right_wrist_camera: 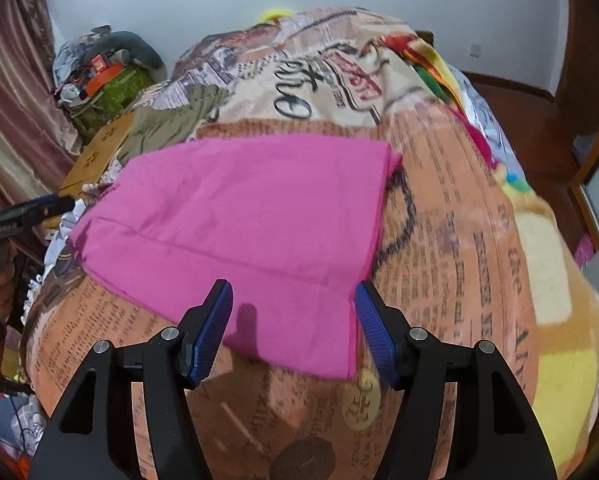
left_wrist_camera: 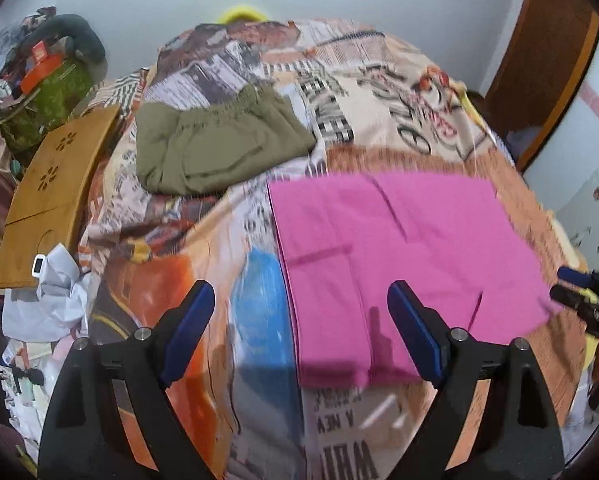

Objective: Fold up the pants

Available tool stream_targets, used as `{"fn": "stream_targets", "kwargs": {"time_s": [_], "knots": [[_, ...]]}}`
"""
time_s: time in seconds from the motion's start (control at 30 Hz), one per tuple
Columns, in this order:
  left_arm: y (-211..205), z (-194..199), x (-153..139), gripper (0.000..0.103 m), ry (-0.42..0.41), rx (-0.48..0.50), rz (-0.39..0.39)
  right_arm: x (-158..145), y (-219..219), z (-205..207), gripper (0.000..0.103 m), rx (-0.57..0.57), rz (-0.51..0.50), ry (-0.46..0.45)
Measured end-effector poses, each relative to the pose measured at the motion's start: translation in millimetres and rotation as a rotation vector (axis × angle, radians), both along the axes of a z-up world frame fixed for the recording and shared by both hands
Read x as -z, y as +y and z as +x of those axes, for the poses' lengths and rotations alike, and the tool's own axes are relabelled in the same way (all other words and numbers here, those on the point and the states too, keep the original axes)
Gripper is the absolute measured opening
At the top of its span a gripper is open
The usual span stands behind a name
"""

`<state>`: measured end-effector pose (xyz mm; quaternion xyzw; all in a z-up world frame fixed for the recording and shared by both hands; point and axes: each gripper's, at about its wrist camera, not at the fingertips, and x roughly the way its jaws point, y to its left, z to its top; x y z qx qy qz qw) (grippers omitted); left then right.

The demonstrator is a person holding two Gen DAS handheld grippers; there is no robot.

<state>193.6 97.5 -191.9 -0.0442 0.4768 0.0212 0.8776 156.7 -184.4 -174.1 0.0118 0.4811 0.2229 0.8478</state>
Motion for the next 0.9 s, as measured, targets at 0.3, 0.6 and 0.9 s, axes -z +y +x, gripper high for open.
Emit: {"fn": "stream_targets", "kwargs": {"time_s": [0.3, 0.6, 0.9], "knots": [[5.8, 44.1, -17.1, 0.089, -0.041, -0.02, 0.045, -13.9, 11.0, 36.0, 0.06, -0.019, 0.006, -0.066], [14.8, 96.8, 3.7, 0.089, 0.016, -0.023, -0.026, -5.8, -4.6, 82.2, 0.06, 0.04, -0.009, -0.074], [31.4, 134.4, 37.7, 0.089, 0.092, -0.082, -0.051, 22.9, -22.9, 136.6, 0.06, 0.101, 0.001, -0.005]]}}
